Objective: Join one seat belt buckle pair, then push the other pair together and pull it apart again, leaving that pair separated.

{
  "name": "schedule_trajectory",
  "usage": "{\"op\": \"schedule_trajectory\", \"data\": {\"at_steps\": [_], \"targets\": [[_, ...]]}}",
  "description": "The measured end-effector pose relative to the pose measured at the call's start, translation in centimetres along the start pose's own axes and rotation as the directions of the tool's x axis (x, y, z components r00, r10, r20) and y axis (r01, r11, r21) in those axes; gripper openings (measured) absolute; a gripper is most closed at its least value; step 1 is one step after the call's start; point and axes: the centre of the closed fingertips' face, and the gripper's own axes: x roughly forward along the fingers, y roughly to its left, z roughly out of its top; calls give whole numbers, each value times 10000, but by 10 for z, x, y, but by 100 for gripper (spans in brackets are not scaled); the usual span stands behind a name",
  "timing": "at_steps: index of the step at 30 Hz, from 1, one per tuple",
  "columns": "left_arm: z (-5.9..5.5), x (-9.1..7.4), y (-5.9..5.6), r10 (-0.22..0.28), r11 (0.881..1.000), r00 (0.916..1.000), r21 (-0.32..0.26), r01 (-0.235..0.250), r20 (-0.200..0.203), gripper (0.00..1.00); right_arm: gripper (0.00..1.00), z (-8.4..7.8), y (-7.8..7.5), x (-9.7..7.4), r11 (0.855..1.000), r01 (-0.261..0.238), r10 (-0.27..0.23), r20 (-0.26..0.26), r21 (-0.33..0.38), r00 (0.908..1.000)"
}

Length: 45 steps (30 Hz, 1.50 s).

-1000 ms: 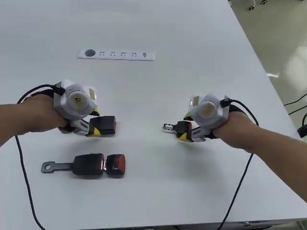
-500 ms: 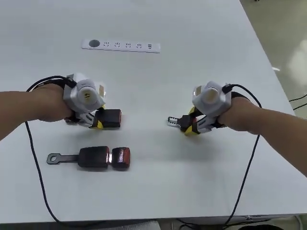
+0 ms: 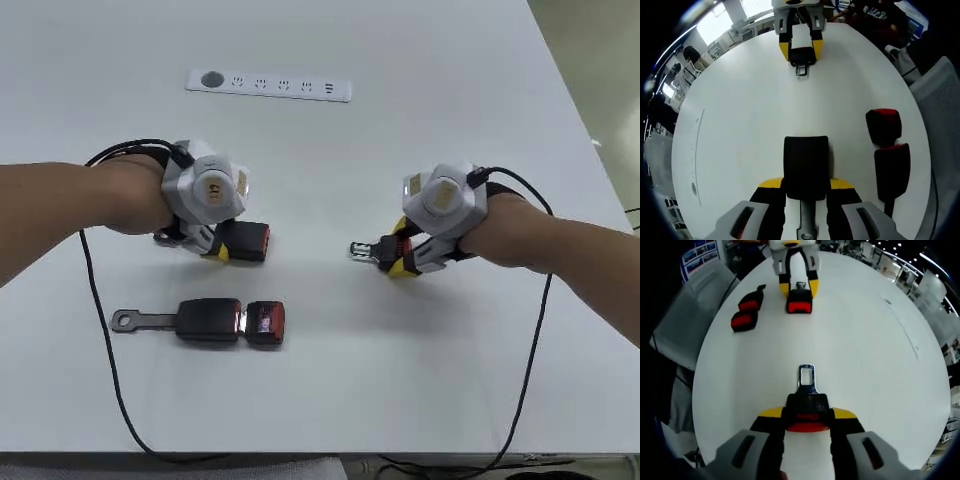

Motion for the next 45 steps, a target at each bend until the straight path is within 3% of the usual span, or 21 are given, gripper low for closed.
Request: {"op": "schedule_trajectory", "data": {"at_steps": [11,13,26,34,38,45], "targets": [[0,-1,1,-5,9998,9999,-219,7,131,31,35,47,1,25,9992,131,-105,686,-378,9976],[0,-1,1,16,9995,9999,-301,-11,166,31,35,52,-6,29,9994,117,-91,778,-333,9969],[1,-1,2,113,9982,9997,-587,-99,234,31,35,89,-5,52,9975,-48,115,950,-706,9954],[2,-1,2,69,9972,9997,-745,-53,215,31,35,91,-5,52,9942,85,-5,752,-1072,9972],[1,-1,3,38,9964,9995,-849,-11,321,31,35,99,-6,55,9942,262,-162,961,-1042,9952],[1,0,3,43,9964,9991,-850,-7,429,31,34,103,-7,60,9961,123,-25,1120,-874,9937]]}}
